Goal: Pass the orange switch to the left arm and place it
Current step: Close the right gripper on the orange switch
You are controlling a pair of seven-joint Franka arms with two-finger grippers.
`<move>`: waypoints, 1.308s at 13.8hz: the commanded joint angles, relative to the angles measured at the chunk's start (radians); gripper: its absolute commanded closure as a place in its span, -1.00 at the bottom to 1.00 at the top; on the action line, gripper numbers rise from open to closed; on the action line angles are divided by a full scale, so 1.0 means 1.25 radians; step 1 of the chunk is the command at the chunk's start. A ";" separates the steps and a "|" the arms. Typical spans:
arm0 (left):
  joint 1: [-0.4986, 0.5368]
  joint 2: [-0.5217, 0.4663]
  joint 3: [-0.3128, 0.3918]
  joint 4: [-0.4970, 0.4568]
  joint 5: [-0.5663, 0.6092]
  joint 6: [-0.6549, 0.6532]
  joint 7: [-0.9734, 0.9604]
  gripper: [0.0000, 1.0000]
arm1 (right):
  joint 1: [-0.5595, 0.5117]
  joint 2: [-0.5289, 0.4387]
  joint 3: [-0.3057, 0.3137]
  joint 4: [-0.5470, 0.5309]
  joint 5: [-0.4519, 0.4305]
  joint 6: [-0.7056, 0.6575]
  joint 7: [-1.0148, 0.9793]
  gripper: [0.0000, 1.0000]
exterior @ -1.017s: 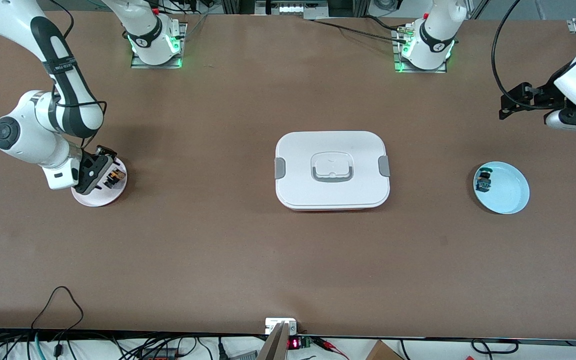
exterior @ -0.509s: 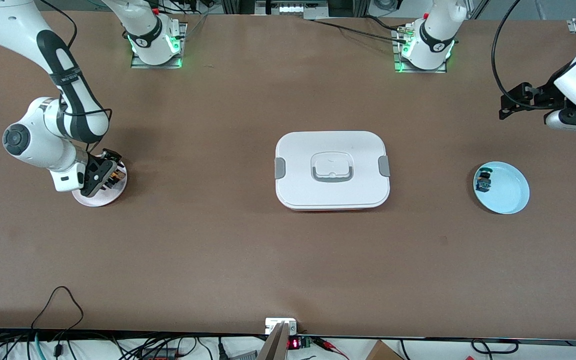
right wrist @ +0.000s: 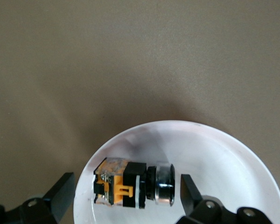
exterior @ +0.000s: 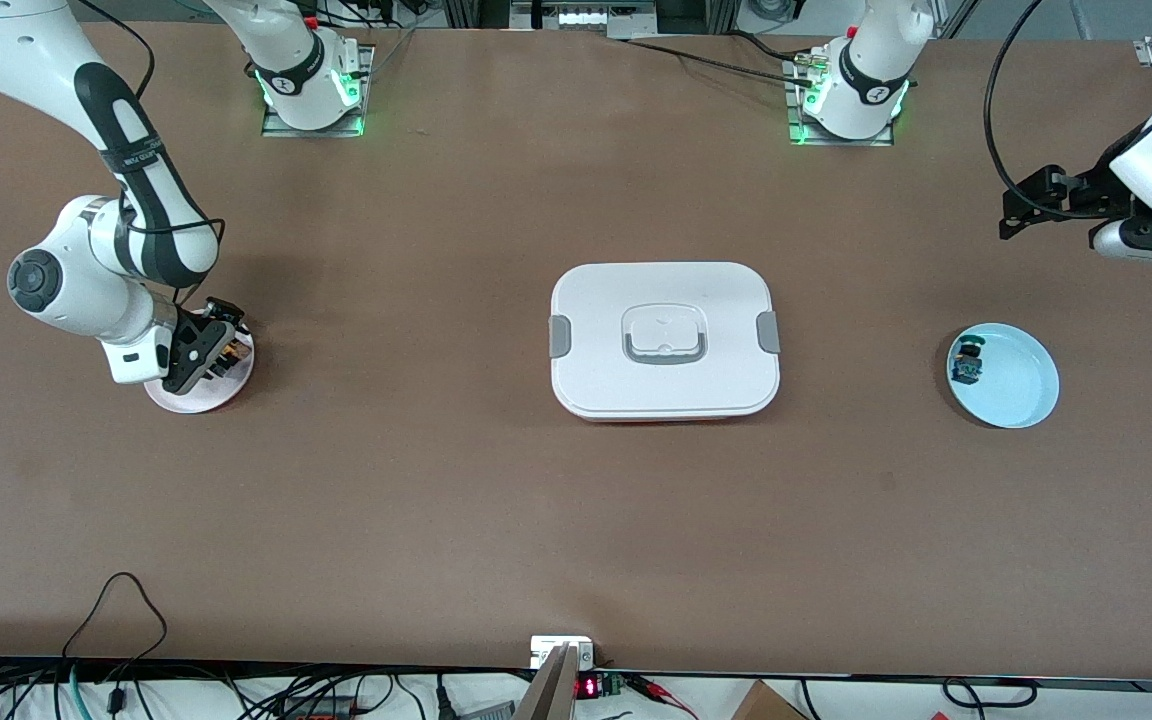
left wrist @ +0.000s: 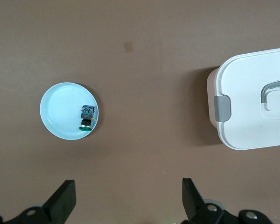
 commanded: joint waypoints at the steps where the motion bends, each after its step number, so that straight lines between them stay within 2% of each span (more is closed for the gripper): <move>1: 0.004 0.000 0.001 0.008 -0.008 -0.012 0.004 -1.00 | -0.001 0.004 0.002 -0.005 -0.017 0.022 0.017 -1.00; 8: 0.004 0.000 0.001 0.008 -0.008 -0.012 0.004 -1.00 | -0.003 0.017 0.002 -0.005 -0.017 0.040 0.017 -0.99; 12: 0.004 0.000 0.001 0.008 -0.008 -0.012 0.004 -1.00 | -0.003 0.017 0.002 -0.005 -0.017 0.040 0.017 -0.81; 15: 0.004 0.000 0.001 0.008 -0.008 -0.012 0.004 -1.00 | -0.003 0.017 0.002 -0.005 -0.017 0.038 0.018 -0.50; 18: 0.004 0.000 0.001 0.008 -0.008 -0.012 0.004 -1.00 | -0.003 0.017 0.002 -0.004 -0.016 0.037 0.019 0.06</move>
